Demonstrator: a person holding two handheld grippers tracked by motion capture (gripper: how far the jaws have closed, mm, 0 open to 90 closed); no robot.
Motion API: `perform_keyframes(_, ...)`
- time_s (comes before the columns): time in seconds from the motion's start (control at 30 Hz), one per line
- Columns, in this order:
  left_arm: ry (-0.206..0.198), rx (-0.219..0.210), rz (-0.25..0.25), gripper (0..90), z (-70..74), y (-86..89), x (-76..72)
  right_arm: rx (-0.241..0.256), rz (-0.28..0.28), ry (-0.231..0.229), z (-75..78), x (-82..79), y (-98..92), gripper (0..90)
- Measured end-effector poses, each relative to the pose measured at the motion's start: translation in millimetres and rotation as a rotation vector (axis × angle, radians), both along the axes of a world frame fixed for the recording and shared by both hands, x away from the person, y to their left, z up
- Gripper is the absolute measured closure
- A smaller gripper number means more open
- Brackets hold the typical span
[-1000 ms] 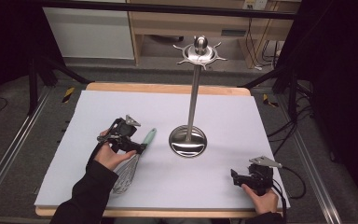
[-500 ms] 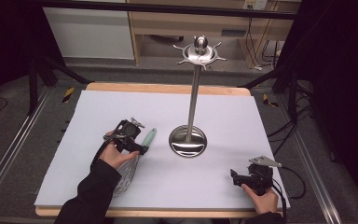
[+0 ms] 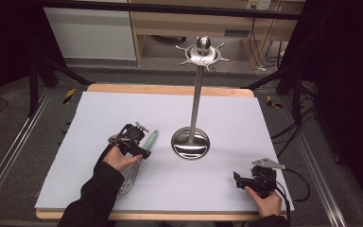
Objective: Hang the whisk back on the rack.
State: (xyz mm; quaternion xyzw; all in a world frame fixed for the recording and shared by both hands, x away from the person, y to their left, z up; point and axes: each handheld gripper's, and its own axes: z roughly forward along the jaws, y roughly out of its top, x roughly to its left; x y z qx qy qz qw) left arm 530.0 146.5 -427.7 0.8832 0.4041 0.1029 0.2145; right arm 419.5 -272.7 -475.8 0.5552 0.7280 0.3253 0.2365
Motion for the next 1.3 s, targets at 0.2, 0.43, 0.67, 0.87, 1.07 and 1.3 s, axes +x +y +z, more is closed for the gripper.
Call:
perform_keyframes(0.2, 0.025, 0.014, 0.003, 41.6, -7.8, -0.5, 2.5, -0.001, 0.003, 0.007, -0.1, 0.1, 0.1, 7.4)
perform_keyframes(0.43, 0.049, 0.014, 0.015, 46.6, -12.6, -1.5, 4.9, 0.001, 0.003, 0.007, -0.1, 0.1, 0.2, 7.4)
perform_keyframes(0.67, 0.075, 0.029, 0.020, 54.3, -20.0, -3.4, 9.1, 0.003, 0.004, 0.008, 0.0, 0.1, 0.2, 7.4)
perform_keyframes(0.87, 0.081, 0.029, 0.032, 59.1, -21.6, -3.8, 10.8, 0.003, 0.006, 0.006, 0.2, 0.1, 0.0, 7.4)
perform_keyframes(1.07, 0.082, 0.038, 0.042, 63.4, -21.1, -3.9, 11.8, 0.001, 0.004, 0.004, 0.3, 0.1, 0.5, 7.4)
perform_keyframes(1.3, 0.089, 0.029, 0.069, 64.5, -20.6, -3.8, 11.7, 0.004, 0.004, 0.006, 0.4, 0.2, 0.5, 7.4)
